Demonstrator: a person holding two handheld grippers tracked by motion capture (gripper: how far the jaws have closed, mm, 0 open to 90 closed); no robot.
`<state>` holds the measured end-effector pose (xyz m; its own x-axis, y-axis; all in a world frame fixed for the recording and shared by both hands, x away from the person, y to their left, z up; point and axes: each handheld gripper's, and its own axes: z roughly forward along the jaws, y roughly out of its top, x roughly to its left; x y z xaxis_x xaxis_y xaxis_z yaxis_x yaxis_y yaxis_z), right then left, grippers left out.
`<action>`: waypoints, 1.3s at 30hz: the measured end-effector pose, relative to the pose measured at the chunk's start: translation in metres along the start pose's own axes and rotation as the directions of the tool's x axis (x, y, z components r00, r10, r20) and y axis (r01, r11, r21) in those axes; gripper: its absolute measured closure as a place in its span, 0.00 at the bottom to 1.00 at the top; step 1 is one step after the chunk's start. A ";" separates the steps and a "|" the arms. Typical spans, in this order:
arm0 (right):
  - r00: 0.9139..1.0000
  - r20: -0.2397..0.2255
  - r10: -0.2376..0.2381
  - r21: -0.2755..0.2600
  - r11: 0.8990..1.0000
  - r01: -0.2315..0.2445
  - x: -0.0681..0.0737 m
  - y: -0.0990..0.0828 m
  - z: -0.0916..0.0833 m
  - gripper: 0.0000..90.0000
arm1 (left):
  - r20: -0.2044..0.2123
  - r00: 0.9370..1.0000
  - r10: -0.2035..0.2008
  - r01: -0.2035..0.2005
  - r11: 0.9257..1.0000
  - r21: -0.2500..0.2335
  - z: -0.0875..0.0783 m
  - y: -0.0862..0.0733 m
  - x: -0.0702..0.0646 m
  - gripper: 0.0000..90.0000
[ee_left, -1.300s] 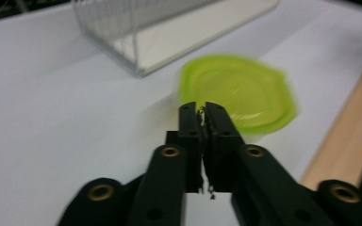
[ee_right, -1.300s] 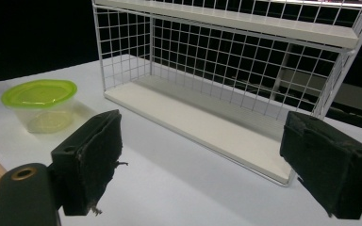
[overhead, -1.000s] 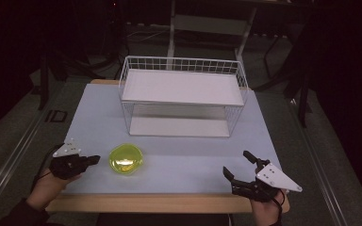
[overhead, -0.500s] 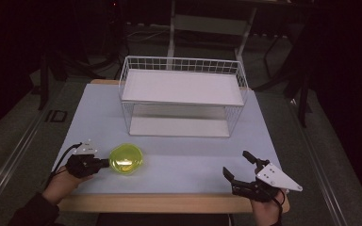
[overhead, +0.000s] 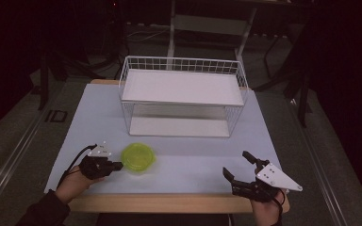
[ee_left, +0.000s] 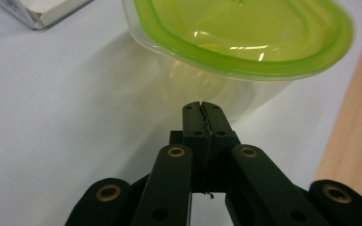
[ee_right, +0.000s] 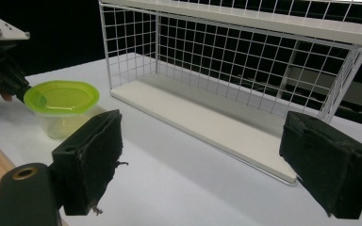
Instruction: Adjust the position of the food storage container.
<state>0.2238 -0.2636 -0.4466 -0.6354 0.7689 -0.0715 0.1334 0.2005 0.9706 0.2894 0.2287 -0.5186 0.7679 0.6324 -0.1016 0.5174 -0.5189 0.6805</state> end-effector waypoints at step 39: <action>1.000 -0.005 0.003 -0.002 1.000 -0.003 0.000 0.000 -0.001 0.15 | 0.104 0.994 0.023 -0.023 1.000 -0.002 0.039 0.031 -0.042 1.00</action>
<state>0.2233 -0.2644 -0.4459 -0.6390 0.7662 -0.0679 0.1332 0.1971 0.9713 0.2876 0.1638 -0.5215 0.8150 0.5568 -0.1607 0.4987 -0.5326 0.6839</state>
